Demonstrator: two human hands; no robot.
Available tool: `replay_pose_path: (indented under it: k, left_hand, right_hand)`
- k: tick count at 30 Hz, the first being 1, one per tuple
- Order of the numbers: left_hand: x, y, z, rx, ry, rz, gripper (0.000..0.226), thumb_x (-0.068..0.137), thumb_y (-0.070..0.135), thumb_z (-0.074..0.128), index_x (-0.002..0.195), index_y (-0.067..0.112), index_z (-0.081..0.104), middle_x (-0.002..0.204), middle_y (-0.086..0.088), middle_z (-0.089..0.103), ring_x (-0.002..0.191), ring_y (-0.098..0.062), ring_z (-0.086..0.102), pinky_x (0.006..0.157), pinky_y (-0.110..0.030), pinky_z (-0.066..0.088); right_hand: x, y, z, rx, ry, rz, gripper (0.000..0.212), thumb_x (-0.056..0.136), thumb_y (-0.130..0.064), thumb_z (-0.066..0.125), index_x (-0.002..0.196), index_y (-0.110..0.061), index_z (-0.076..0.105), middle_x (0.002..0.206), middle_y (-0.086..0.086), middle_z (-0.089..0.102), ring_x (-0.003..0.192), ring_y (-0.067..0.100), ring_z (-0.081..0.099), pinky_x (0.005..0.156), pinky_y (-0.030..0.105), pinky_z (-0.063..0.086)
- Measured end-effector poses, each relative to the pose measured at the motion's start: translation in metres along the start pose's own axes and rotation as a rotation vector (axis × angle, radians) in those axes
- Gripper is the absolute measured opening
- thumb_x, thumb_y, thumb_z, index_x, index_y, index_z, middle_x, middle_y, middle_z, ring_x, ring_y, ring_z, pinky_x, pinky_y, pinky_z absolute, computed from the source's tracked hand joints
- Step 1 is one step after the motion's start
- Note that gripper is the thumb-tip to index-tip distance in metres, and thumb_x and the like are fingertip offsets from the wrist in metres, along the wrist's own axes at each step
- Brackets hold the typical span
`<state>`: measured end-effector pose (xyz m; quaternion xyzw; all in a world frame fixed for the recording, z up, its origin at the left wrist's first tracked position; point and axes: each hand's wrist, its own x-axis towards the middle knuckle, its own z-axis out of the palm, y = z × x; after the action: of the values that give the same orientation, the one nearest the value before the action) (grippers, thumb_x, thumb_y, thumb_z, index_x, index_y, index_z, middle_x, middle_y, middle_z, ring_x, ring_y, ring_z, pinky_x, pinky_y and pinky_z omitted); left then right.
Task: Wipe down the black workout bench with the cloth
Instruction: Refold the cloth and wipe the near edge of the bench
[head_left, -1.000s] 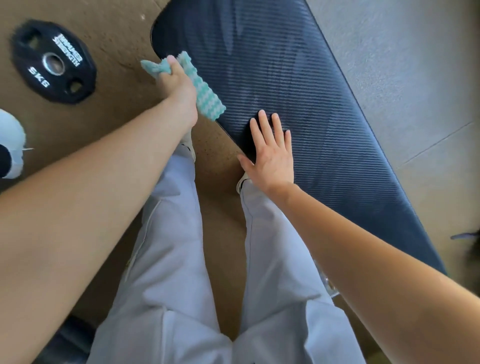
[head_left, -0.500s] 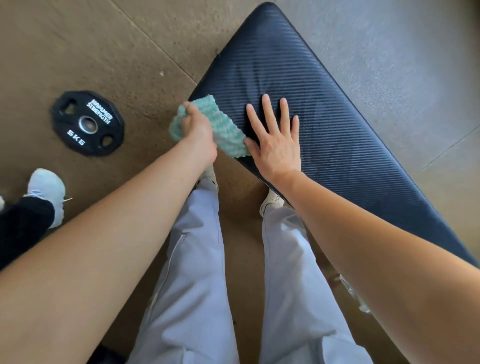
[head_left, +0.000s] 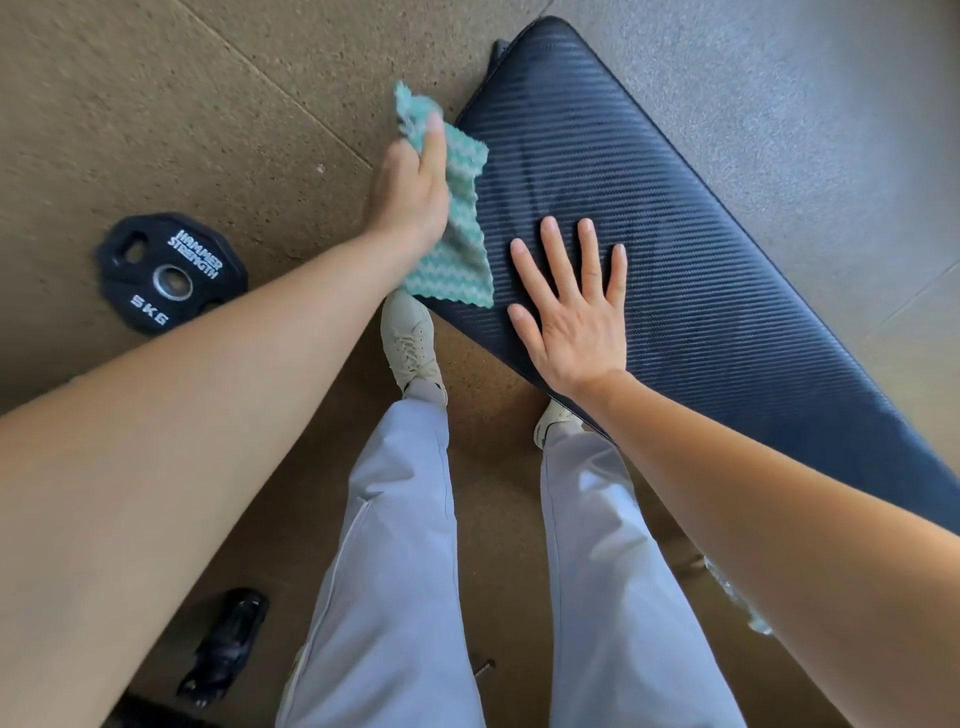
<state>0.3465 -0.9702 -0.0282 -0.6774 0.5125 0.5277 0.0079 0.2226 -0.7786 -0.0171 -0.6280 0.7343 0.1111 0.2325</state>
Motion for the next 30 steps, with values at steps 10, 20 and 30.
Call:
replay_pose_path:
  k: [10, 20, 30]
  left_hand:
    - [-0.026, -0.024, -0.004, 0.452, 0.077, 0.417, 0.073, 0.101, 0.051, 0.045, 0.158, 0.011, 0.024, 0.152, -0.012, 0.041, 0.131, -0.03, 0.051, 0.096, -0.047, 0.049]
    - [-0.028, -0.011, 0.003, 0.8, 0.093, 0.368, 0.09, 0.099, 0.069, 0.033, 0.16, 0.004, 0.017, 0.153, -0.018, 0.044, 0.135, -0.033, 0.051, 0.105, -0.047, 0.042]
    - [-0.022, 0.024, 0.05, 1.157, 0.029, 0.863, 0.065, 0.107, 0.046, 0.028, 0.165, 0.024, 0.006, 0.173, -0.003, 0.008, 0.159, -0.033, 0.006, 0.128, -0.054, 0.006]
  right_hand:
    - [0.009, 0.048, -0.007, 0.012, 0.058, 0.159, 0.074, 0.1, -0.069, 0.025, 0.163, -0.033, 0.008, 0.171, 0.004, 0.005, 0.156, 0.04, 0.0, 0.123, 0.065, 0.005]
    - [0.007, 0.053, -0.003, 0.052, 0.125, 0.114, 0.07, 0.103, -0.063, 0.026, 0.163, -0.03, 0.011, 0.171, 0.005, 0.007, 0.156, 0.04, 0.003, 0.122, 0.066, 0.004]
    - [0.006, 0.06, 0.008, 0.284, 0.367, 0.149, 0.057, 0.108, -0.027, 0.038, 0.158, -0.003, 0.027, 0.167, 0.014, 0.023, 0.156, 0.033, 0.017, 0.126, 0.057, 0.009]
